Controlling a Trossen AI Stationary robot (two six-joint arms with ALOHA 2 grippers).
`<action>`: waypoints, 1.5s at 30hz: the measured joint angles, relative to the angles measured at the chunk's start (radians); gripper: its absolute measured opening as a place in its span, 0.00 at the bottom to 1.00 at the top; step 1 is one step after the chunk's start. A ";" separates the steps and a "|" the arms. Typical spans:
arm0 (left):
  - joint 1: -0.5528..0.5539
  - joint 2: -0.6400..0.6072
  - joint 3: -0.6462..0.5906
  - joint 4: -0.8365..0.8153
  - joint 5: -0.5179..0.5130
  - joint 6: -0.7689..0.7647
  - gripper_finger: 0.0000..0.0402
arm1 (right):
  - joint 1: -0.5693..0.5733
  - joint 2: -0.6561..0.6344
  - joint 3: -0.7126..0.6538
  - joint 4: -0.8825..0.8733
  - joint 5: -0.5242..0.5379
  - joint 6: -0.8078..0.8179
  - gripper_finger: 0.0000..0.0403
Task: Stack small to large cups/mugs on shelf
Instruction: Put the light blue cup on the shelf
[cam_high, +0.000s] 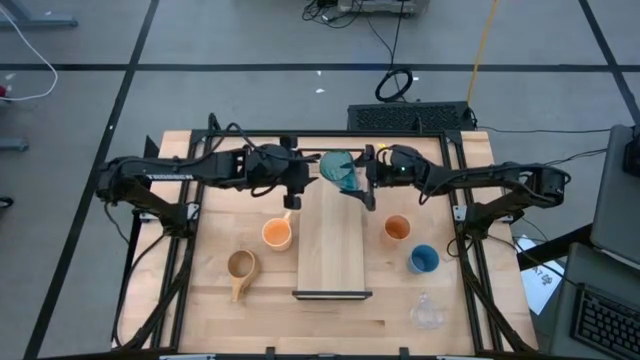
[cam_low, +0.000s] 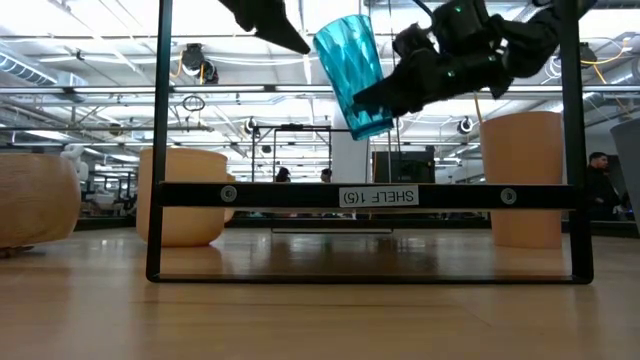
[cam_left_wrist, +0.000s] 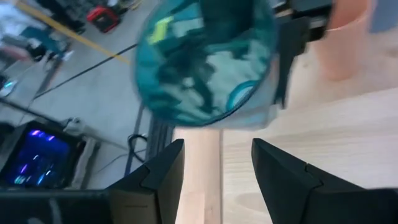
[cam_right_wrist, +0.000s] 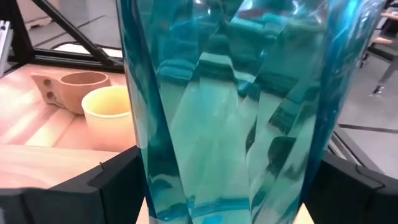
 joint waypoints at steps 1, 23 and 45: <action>0.002 -0.001 -0.009 0.016 -0.017 -0.008 0.47 | -0.005 0.000 -0.022 0.034 -0.001 0.009 0.84; 0.004 -0.043 -0.155 0.280 0.038 -0.206 0.47 | -0.110 0.027 -0.164 0.343 -0.105 -0.017 0.84; -0.031 -0.115 -0.155 0.273 -0.013 -0.177 0.47 | -0.094 0.283 -0.159 0.565 -0.189 0.082 0.84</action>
